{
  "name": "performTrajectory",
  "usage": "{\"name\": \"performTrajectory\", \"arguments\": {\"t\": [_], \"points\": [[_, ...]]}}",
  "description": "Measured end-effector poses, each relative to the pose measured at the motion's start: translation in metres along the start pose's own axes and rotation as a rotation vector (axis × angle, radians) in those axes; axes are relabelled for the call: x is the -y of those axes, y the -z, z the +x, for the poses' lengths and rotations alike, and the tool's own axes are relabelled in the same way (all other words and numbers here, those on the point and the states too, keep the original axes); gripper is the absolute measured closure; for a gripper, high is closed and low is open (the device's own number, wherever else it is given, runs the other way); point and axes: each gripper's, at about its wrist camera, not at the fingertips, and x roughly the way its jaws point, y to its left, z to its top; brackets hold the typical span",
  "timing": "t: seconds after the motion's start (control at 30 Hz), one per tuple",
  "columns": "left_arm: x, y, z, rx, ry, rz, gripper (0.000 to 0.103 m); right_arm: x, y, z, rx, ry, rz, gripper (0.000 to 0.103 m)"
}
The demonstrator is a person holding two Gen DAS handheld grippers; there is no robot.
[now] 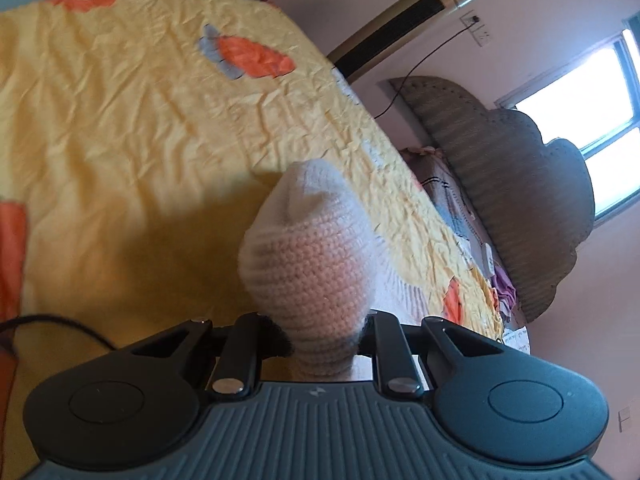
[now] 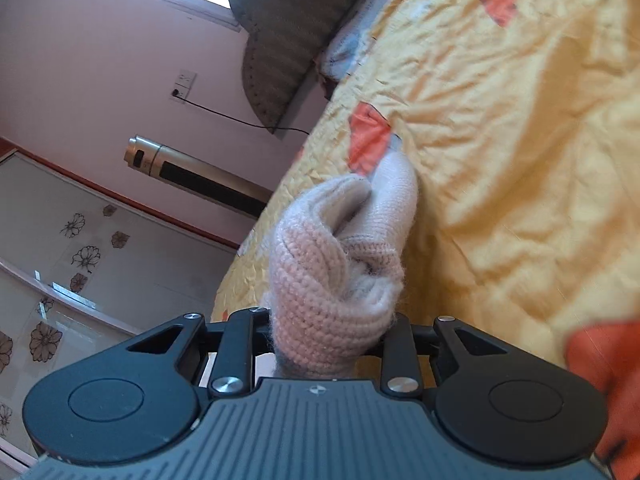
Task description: Fold small clothes
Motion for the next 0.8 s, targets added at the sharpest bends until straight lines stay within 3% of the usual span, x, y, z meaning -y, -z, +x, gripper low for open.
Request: {"name": "performTrajectory", "arguments": {"t": [0.13,0.23,0.37,0.47,0.57,0.63,0.7,0.8], "points": [[-0.030,0.023,0.002,-0.029,-0.079,0.004,0.084,0.025,0.041,-0.033,-0.044,0.031,0.042,0.073],[-0.047,0.027,0.011,-0.043,-0.063,-0.055,0.074,0.040,0.055,-0.034,-0.040,0.070,0.046,0.073],[-0.048,0.018,-0.019,-0.042,-0.049,-0.008,0.067,0.044,0.048,-0.030,-0.082,0.090,0.061,0.058],[-0.041,0.010,-0.051,0.026,-0.050,0.095,0.064,0.032,0.036,-0.054,-0.059,0.106,-0.006,0.046],[-0.004,0.008,-0.070,0.232,-0.081,0.317,0.054,0.011,0.017,-0.076,0.074,0.181,-0.197,0.040],[0.021,0.007,-0.063,0.301,-0.045,0.431,0.026,-0.008,-0.002,-0.072,0.107,0.227,-0.327,0.034],[0.042,0.006,-0.035,0.317,-0.025,0.510,0.019,-0.024,-0.019,-0.049,0.050,0.228,-0.427,0.025],[0.059,0.001,0.015,0.275,-0.134,0.583,0.020,-0.043,-0.035,0.000,-0.045,0.235,-0.546,0.026]]}}
